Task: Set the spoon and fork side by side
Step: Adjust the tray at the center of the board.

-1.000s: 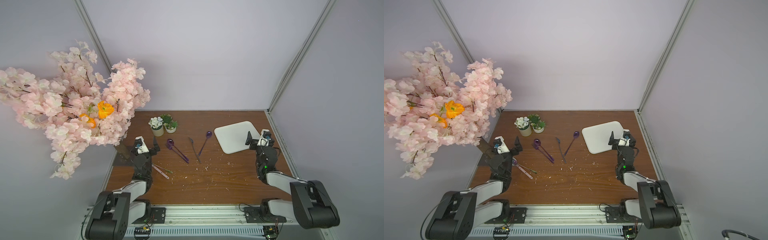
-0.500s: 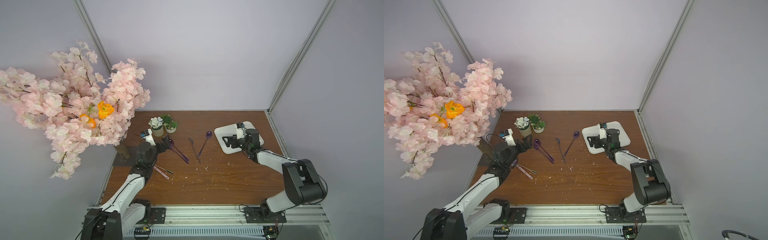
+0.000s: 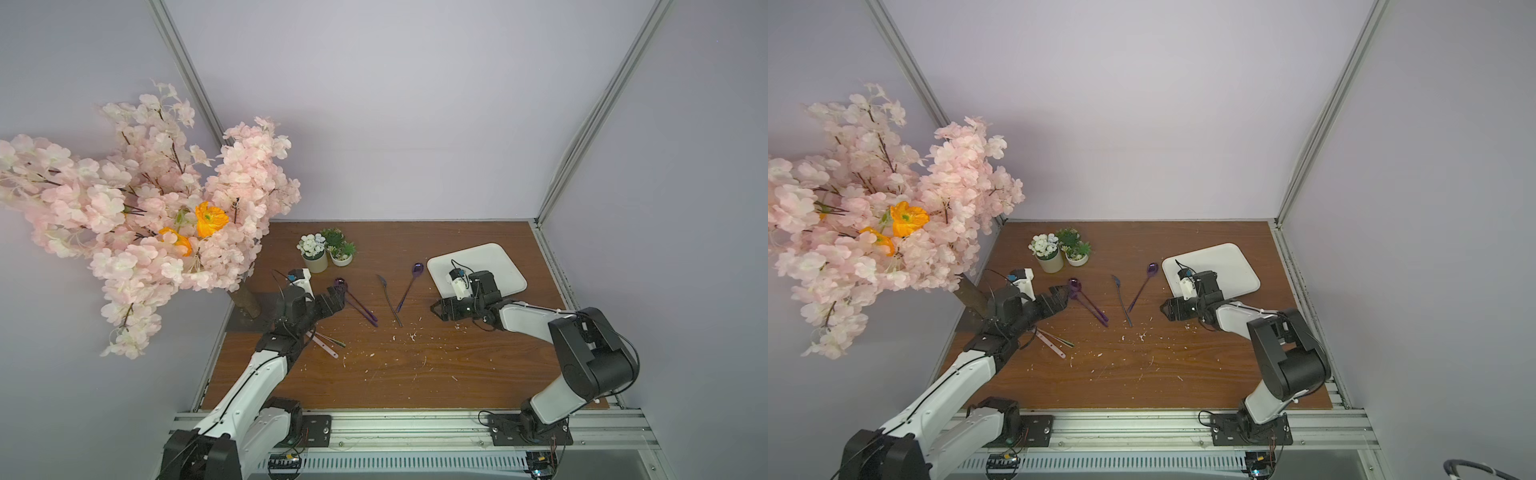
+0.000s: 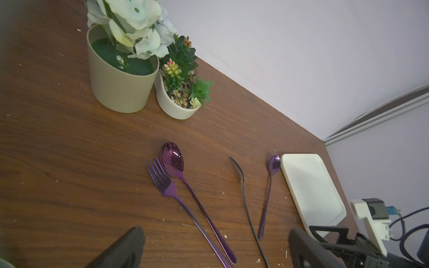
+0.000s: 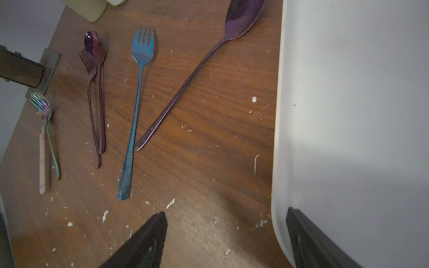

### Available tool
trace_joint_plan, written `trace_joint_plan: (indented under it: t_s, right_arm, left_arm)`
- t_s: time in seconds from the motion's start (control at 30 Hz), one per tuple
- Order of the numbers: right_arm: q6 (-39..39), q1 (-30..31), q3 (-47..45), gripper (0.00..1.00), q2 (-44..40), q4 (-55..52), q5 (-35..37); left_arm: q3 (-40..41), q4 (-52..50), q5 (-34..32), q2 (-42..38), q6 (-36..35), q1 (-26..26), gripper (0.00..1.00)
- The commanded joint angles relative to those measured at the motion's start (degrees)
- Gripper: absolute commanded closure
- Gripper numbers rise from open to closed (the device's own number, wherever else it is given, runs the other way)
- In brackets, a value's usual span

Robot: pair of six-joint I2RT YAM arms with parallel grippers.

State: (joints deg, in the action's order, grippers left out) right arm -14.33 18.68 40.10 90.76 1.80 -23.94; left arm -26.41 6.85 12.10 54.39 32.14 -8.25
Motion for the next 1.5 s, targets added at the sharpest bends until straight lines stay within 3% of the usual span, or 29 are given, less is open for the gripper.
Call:
trace_joint_plan:
  t_s: [0.0,0.2,0.57,0.77,0.97,1.1,1.23,1.33,1.47]
  right_arm:
    - [-1.58,0.95,-2.79,0.15,-2.51,-6.31,1.05]
    - [-6.32,5.16,-6.45,0.16,-7.00,-9.25,-1.16]
    - [-26.59,19.81,-17.94,0.17,-19.78,-3.48,-0.76]
    - [-31.43,26.94,-16.33,0.17,-13.32,5.48,-4.71]
    - [-30.04,30.37,-10.84,0.17,-8.37,3.27,-5.07]
    - [-22.50,25.39,-4.06,0.17,-12.62,-9.91,2.75]
    - [-11.15,11.86,3.10,0.16,-13.19,-20.46,9.31]
    - [-4.67,2.68,7.57,0.16,-10.58,-22.92,17.48]
    - [-1.57,-3.67,13.98,0.16,-2.80,-17.70,17.72]
  left_arm:
    - [-1.37,-2.11,0.96,-1.60,-0.22,-0.27,0.01]
    - [-1.97,-2.94,1.02,-3.05,-1.20,-0.27,0.01]
    - [-1.82,-2.57,1.96,-3.19,-1.29,-0.27,0.01]
    - [-1.89,-2.46,2.60,-3.06,-1.21,-0.27,0.01]
    - [-2.19,-2.46,4.84,-2.14,-0.60,-0.27,0.01]
    - [-2.74,-2.59,7.47,-0.87,-0.69,-0.35,0.01]
    - [-2.94,-2.54,8.56,-0.51,-0.69,-0.58,0.01]
    - [-2.94,-2.59,9.05,-0.43,-0.30,-1.30,0.01]
    - [-2.36,-2.54,7.97,0.02,-0.31,-4.23,0.01]
